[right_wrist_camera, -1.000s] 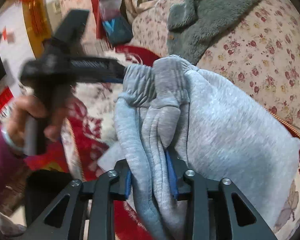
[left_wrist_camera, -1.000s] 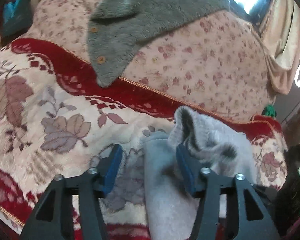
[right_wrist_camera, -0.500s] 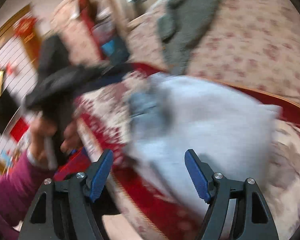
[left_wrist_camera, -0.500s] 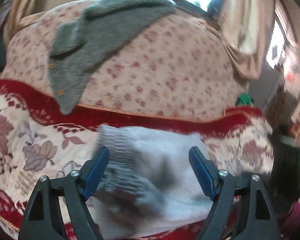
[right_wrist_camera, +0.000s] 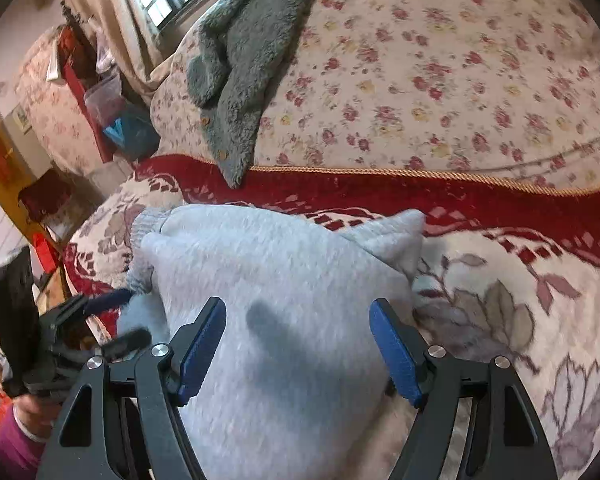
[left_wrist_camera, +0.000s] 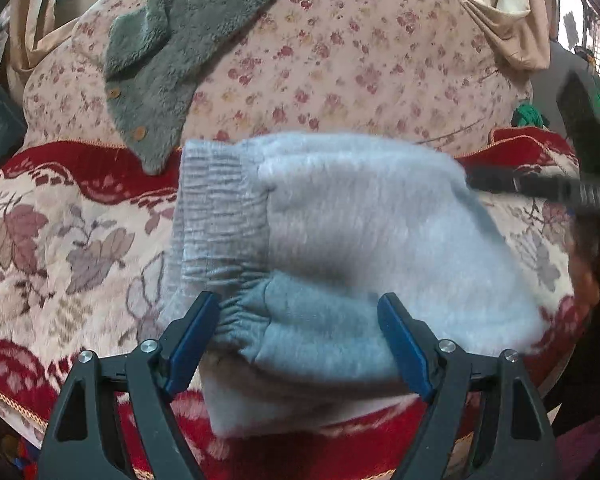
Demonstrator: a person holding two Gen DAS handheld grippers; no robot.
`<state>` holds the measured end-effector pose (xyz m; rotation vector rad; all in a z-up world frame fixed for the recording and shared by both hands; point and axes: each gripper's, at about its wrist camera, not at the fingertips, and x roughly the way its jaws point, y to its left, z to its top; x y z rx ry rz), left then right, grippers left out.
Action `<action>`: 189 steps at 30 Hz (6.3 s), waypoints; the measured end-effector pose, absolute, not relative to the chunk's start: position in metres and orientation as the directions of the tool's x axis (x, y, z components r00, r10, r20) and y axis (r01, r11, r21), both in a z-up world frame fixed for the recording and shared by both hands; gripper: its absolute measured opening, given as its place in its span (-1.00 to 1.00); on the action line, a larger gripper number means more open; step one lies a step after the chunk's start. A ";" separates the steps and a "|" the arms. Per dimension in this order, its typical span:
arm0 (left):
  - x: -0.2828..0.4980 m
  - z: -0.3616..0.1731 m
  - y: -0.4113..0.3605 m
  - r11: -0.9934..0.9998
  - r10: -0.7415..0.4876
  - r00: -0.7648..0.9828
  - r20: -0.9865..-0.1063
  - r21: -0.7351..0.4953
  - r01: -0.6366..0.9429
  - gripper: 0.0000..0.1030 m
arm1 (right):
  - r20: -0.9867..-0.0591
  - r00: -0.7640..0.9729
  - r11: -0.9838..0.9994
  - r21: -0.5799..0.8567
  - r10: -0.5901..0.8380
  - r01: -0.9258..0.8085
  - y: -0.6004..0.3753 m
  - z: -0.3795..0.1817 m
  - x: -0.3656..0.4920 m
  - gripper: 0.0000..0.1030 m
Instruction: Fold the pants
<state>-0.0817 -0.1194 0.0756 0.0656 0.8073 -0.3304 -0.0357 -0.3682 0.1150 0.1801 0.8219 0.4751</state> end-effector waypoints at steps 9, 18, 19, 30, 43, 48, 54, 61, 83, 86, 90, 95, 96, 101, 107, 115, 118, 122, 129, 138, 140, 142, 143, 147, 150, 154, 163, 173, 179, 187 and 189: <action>-0.081 0.064 -0.116 0.950 -0.280 0.647 -0.709 -0.107 0.294 0.57 | -0.719 0.550 0.897 0.417 0.425 -0.148 -0.396 0.095 0.019 0.56; -0.078 0.059 -0.106 0.941 -0.331 0.648 -0.686 -0.187 0.282 0.58 | -0.736 0.500 0.890 0.387 0.456 -0.242 -0.376 0.078 0.053 -0.02; -0.078 0.059 -0.105 0.941 -0.331 0.648 -0.686 -0.191 0.279 0.58 | -0.740 0.501 0.894 0.383 0.448 -0.234 -0.376 0.077 0.056 -0.03; -0.084 0.066 -0.116 0.970 -0.241 0.687 -0.686 -0.149 0.191 0.58 | -0.746 0.588 0.950 0.258 0.312 -0.177 -0.374 0.114 0.004 0.47; -0.096 0.088 -0.096 0.976 -0.199 0.709 -0.677 -0.202 0.081 0.83 | -0.724 0.547 0.906 0.305 0.421 -0.294 -0.352 0.117 -0.053 0.70; -0.088 0.092 -0.075 0.944 -0.295 0.681 -0.670 -0.315 0.098 1.00 | -0.724 0.523 0.893 0.371 0.449 -0.254 -0.375 0.108 -0.058 0.98; -0.064 0.069 -0.056 0.901 -0.372 0.613 -0.697 -0.430 0.059 1.00 | -0.714 0.451 0.838 0.512 0.536 -0.188 -0.395 0.080 -0.052 1.00; -0.047 0.038 -0.045 0.852 -0.464 0.550 -0.694 -0.520 0.063 1.00 | -0.633 0.352 0.708 0.692 0.690 -0.144 -0.395 0.037 -0.040 1.00; -0.047 0.060 -0.101 0.854 -0.477 0.555 -0.681 -0.507 0.113 0.43 | -0.509 0.361 0.604 0.761 0.782 -0.235 -0.405 0.046 -0.049 0.49; -0.048 0.070 -0.127 0.850 -0.496 0.551 -0.671 -0.505 0.150 0.43 | -0.505 0.393 0.614 0.757 0.768 -0.226 -0.430 0.059 -0.053 0.49; -0.048 0.082 -0.178 0.837 -0.531 0.544 -0.650 -0.504 0.214 0.43 | -0.517 0.451 0.652 0.727 0.727 -0.218 -0.475 0.077 -0.068 0.49; -0.052 0.088 -0.241 0.829 -0.553 0.532 -0.641 -0.485 0.278 0.43 | -0.527 0.519 0.689 0.702 0.673 -0.181 -0.534 0.090 -0.086 0.49; -0.054 0.088 -0.258 0.831 -0.553 0.529 -0.643 -0.474 0.292 0.43 | -0.529 0.525 0.692 0.700 0.667 -0.174 -0.542 0.090 -0.088 0.49; -0.063 0.072 -0.311 0.839 -0.543 0.504 -0.671 -0.441 0.317 0.42 | -0.551 0.553 0.713 0.691 0.625 -0.118 -0.595 0.079 -0.105 0.49; -0.079 0.051 -0.341 0.885 -0.464 0.545 -0.698 -0.344 0.313 0.41 | -0.585 0.533 0.714 0.698 0.611 -0.052 -0.620 0.043 -0.115 0.51; -0.083 0.044 -0.339 0.891 -0.453 0.564 -0.690 -0.332 0.310 0.56 | -0.618 0.550 0.743 0.670 0.562 -0.006 -0.625 0.037 -0.126 0.76; -0.085 0.040 -0.334 0.900 -0.435 0.574 -0.693 -0.319 0.297 0.71 | -0.658 0.543 0.780 0.626 0.522 0.008 -0.620 0.046 -0.127 0.78; -0.091 0.045 -0.326 0.919 -0.392 0.603 -0.695 -0.269 0.287 0.83 | -0.703 0.547 0.831 0.556 0.454 0.025 -0.613 0.061 -0.131 0.78; -0.107 0.061 -0.314 0.942 -0.331 0.639 -0.694 -0.199 0.272 0.87 | -0.765 0.567 0.913 0.404 0.307 0.051 -0.606 0.083 -0.147 0.78; -0.129 0.092 -0.308 0.971 -0.223 0.713 -0.665 -0.085 0.224 0.87 | -0.749 0.613 0.947 0.322 0.251 0.005 -0.590 0.115 -0.161 0.82; -0.129 0.094 -0.300 0.976 -0.204 0.723 -0.660 -0.080 0.203 0.87 | -0.748 0.606 0.944 0.329 0.270 -0.014 -0.581 0.114 -0.159 0.82; -0.127 0.094 -0.288 0.981 -0.191 0.722 -0.665 -0.103 0.165 0.87 | -0.750 0.598 0.942 0.334 0.283 -0.029 -0.572 0.112 -0.158 0.82; -0.126 0.095 -0.284 0.982 -0.190 0.719 -0.668 -0.116 0.152 0.87 | -0.749 0.595 0.941 0.337 0.292 -0.038 -0.567 0.111 -0.156 0.82; -0.122 0.106 -0.284 0.983 -0.184 0.731 -0.657 -0.122 0.138 0.87 | -0.744 0.601 0.945 0.322 0.292 -0.060 -0.551 0.115 -0.153 0.82; -0.124 0.124 -0.304 0.980 -0.197 0.765 -0.613 -0.092 0.178 0.87 | -0.736 0.612 0.945 0.320 0.289 -0.063 -0.544 0.121 -0.151 0.82; -0.121 0.140 -0.336 0.973 -0.213 0.787 -0.579 -0.050 0.226 0.87 | -0.723 0.656 0.966 0.258 0.217 -0.035 -0.542 0.136 -0.147 0.82; -0.114 0.137 -0.380 0.968 -0.214 0.789 -0.576 -0.017 0.250 0.87 | -0.690 0.720 0.986 0.155 0.070 0.053 -0.551 0.145 -0.147 0.83; -0.113 0.126 -0.377 0.974 -0.198 0.790 -0.580 -0.023 0.227 0.87 | -0.699 0.713 0.985 0.154 0.055 0.074 -0.557 0.133 -0.145 0.83; -0.111 0.122 -0.375 0.974 -0.193 0.782 -0.592 -0.023 0.224 0.87 | -0.707 0.705 0.987 0.147 0.060 0.063 -0.554 0.129 -0.143 0.83; -0.111 0.120 -0.373 0.973 -0.195 0.779 -0.596 -0.019 0.229 0.87 | -0.715 0.696 0.986 0.152 0.066 0.062 -0.555 0.127 -0.142 0.83; -0.110 0.119 -0.372 0.974 -0.194 0.778 -0.597 -0.020 0.228 0.87 | -0.715 0.696 0.986 0.156 0.068 0.063 -0.556 0.126 -0.141 0.83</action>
